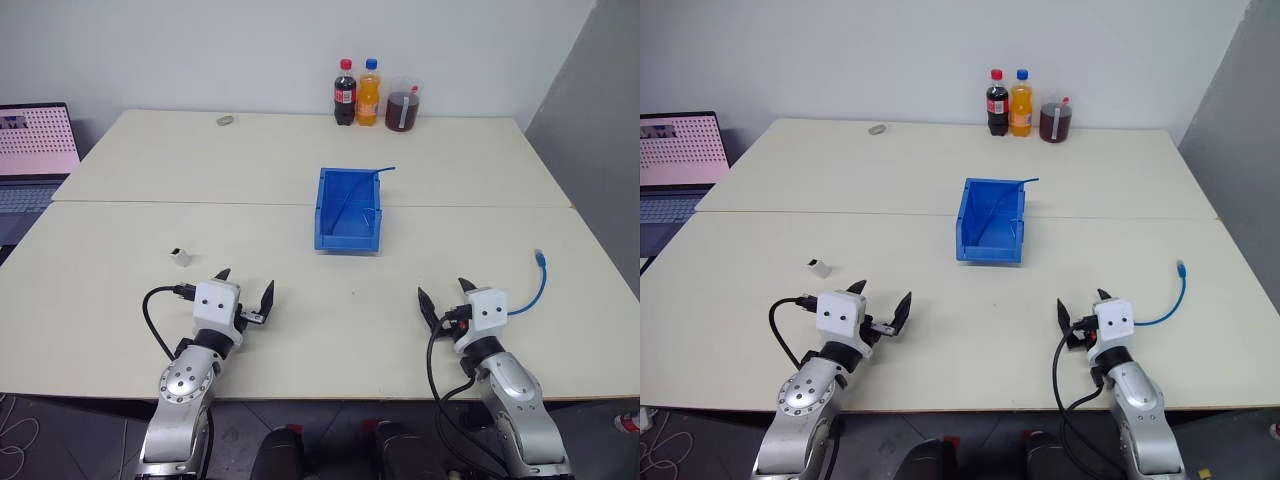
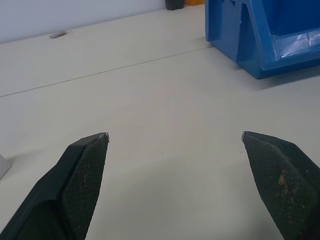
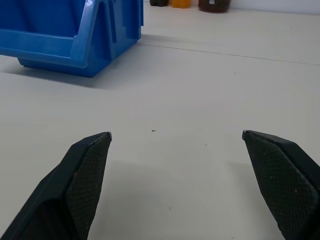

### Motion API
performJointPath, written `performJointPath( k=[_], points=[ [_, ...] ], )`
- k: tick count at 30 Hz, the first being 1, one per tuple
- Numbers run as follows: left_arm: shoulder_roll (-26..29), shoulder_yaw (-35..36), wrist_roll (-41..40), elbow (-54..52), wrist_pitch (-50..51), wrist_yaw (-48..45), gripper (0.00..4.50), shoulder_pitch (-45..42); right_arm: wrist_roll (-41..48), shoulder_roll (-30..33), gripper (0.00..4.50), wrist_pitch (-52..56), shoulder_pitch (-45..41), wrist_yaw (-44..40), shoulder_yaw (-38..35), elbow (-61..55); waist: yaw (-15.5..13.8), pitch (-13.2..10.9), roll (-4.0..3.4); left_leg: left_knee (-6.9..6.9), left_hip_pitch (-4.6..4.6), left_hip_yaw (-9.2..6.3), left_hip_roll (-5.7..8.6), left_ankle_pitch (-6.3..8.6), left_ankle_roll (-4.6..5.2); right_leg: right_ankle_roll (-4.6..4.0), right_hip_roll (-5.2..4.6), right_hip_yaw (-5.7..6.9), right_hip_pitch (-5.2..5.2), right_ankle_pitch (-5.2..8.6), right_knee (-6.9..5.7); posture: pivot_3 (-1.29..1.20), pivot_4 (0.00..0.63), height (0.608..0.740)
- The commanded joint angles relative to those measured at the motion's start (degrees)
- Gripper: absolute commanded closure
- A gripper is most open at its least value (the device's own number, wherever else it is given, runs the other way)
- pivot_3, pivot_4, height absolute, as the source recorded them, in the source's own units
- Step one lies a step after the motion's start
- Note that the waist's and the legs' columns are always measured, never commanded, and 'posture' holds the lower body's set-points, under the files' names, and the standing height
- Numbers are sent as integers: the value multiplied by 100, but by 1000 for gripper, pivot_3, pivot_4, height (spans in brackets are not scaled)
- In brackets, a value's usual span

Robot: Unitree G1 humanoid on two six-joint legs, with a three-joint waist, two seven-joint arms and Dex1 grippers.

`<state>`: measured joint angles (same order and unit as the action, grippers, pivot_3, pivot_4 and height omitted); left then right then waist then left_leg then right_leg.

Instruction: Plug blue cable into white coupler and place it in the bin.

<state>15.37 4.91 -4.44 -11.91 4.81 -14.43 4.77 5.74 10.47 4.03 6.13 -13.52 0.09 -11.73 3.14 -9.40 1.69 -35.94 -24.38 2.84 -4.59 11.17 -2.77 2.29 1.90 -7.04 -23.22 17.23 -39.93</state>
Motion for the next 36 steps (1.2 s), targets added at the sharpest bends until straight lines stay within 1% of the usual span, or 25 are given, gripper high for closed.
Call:
performJointPath(
  k=[1, 13, 15, 20, 23, 26, 29, 31, 34, 36],
  points=[
    [-12, 40, -21, -34, -193, -15, 0, 4, 8, 0, 33, -177, -31, -13, -50, -65, 0, 0, 0, 0, 0, 0, 0, 0, 0, 0, 0, 0, 0, 0, 0, 0, 150, 740],
    [128, -71, 7, -218, -243, -218, 0, 105, -10, 9, 33, -200, -22, -13, -41, -72, 1, 0, 0, 0, 0, 0, 0, 0, 0, 0, 0, 0, 0, 0, 0, 0, 150, 740],
    [168, -82, -238, -285, -263, -493, 0, 142, -18, 7, 33, -198, -23, -4, -39, -82, 1, 0, 0, 0, 0, 0, 0, 0, 0, 0, 0, 0, 0, 0, 0, 0, 150, 740],
    [377, -132, -1202, -650, 56, -1505, 0, 263, -38, 10, 33, -190, -13, 34, -62, -136, 7, 0, -1, 1, 0, 0, -1, 0, 0, -1, 0, 0, 0, 1, 0, 0, 150, 740],
    [636, -343, -1375, -797, 266, -1968, 0, 186, -58, 15, 33, -201, 33, 108, -129, -249, 7, 0, 0, 0, 0, -1, -1, 0, 0, -2, -1, 2, 0, 1, 0, 0, 150, 740],
    [839, -595, -1398, -877, 448, -2283, 0, -44, -39, 78, 33, -155, 149, 133, -218, -502, 1, 0, 0, 0, 0, -1, 1, 0, 0, -2, -2, 1, 0, 1, 0, 0, 150, 740],
    [1133, -1007, -1277, -780, 578, -2791, 0, -667, 95, 253, 33, 61, 485, 170, -595, -1239, -46, -1, -1, -2, -4, -10, 5, 0, 0, -2, -4, 9, 0, 2, 0, 0, 150, 740],
    [1205, -1154, -1347, -708, 686, -3008, 0, -1017, 178, 296, 33, 246, 609, 239, -813, -1543, -29, 2, 2, -3, -6, -11, 5, 0, 0, -1, -4, 8, 1, 2, 2, 0, 150, 740],
    [1298, -1458, -1582, -602, 944, -3575, 0, -1601, 489, 202, 33, 925, 596, 589, -1380, -1886, -13, 6, 4, -3, -6, -15, 4, 0, 0, 0, -1, 13, 1, 1, 2, 0, 150, 740],
    [1290, -1589, -1713, -513, 1168, -3827, 0, -1885, 540, 239, 33, 1372, 505, 751, -1616, -1977, -1, 6, 2, -3, -6, -16, 4, 0, 0, 0, 0, 12, 2, 1, 1, 0, 150, 740]
  ],
)
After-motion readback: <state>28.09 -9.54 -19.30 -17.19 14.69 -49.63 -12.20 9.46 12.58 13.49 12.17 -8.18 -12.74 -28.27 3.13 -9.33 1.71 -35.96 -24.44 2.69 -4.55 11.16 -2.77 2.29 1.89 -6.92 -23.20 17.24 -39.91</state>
